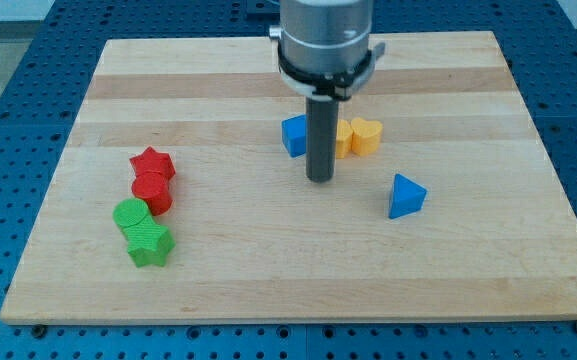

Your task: Push the blue triangle towards center

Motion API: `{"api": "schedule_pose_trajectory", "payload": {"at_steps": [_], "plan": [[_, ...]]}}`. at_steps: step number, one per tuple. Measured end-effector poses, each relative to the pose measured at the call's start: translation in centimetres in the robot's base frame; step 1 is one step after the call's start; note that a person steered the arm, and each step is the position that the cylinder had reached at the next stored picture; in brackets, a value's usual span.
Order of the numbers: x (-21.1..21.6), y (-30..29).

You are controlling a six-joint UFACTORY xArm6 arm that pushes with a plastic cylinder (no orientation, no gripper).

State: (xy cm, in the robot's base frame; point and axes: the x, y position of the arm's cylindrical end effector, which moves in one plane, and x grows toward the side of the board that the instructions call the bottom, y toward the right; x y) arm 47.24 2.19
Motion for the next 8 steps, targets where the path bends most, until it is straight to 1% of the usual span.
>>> {"api": "schedule_pose_trajectory", "payload": {"at_steps": [1, 2, 3, 4, 5, 6, 7, 8], "plan": [[3.4, 1.2], [3.9, 6.8], [0.8, 12.3], [-2.1, 12.7], [0.0, 12.7], [3.4, 13.7], [3.1, 17.5], [1.0, 16.8]]}}
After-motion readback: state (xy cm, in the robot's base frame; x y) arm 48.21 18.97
